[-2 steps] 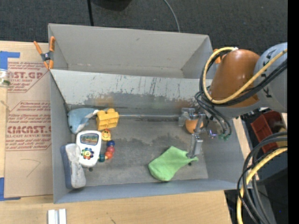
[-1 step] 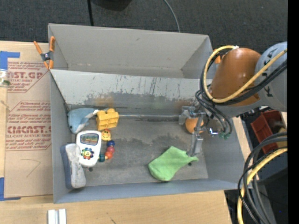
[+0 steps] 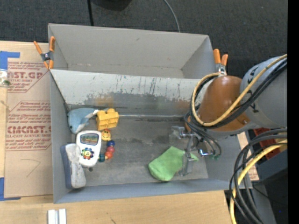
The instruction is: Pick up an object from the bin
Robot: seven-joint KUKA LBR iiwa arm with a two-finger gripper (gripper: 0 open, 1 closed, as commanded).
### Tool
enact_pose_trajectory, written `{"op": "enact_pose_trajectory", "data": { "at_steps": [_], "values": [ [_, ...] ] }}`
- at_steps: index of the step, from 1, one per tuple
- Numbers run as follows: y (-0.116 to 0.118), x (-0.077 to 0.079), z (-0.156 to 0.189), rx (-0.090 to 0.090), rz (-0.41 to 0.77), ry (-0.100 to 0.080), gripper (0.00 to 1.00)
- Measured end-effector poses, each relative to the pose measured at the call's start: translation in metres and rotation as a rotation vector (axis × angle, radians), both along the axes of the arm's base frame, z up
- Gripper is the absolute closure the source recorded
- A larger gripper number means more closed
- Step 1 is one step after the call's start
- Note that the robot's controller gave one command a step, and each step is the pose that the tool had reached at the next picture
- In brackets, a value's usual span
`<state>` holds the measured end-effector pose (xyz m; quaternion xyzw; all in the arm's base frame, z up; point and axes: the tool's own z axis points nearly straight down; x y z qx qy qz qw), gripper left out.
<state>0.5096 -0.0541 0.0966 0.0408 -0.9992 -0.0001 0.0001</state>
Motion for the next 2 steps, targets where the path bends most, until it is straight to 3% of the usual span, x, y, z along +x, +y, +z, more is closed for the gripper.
{"op": "enact_pose_trajectory", "data": {
  "at_steps": [1, 2],
  "values": [
    [0.005, -0.009, 0.001, 0.001, 0.053, 0.006, 0.0],
    [0.018, -0.026, 0.007, 0.0, 0.172, 0.0, 0.0]
  ]
}}
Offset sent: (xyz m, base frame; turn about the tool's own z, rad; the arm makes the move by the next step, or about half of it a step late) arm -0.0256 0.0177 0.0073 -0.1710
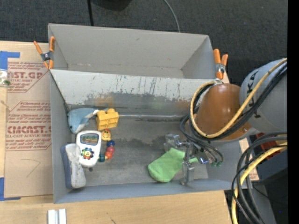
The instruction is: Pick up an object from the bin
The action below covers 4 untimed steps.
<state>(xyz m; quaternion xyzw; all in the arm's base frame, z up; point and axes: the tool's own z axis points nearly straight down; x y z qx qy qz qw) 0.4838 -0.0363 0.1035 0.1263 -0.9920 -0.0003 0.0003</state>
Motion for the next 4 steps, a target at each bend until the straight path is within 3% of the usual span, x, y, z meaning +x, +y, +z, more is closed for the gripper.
{"op": "enact_pose_trajectory", "data": {
  "at_steps": [1, 2, 4],
  "values": [
    [0.007, 0.0024, -0.0314, 0.0, 0.107, -0.013, 0.0],
    [0.0044, 0.0014, -0.034, 0.001, 0.249, -0.001, 1.0],
    [0.0047, -0.0004, -0.0293, 0.002, 0.249, 0.006, 1.0]
  ]
}}
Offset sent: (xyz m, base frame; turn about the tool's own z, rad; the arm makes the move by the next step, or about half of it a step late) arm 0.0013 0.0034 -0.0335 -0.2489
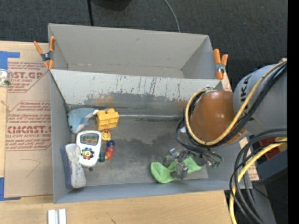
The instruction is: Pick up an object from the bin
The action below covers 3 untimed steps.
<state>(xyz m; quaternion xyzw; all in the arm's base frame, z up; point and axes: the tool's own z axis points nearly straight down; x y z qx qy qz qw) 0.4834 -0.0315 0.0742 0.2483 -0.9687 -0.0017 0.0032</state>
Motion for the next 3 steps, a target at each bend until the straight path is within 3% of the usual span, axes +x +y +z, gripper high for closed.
{"op": "enact_pose_trajectory", "data": {
  "at_steps": [3],
  "values": [
    [0.001, 0.002, 0.04, 0.0, 0.0, -0.007, 1.0]
  ]
}}
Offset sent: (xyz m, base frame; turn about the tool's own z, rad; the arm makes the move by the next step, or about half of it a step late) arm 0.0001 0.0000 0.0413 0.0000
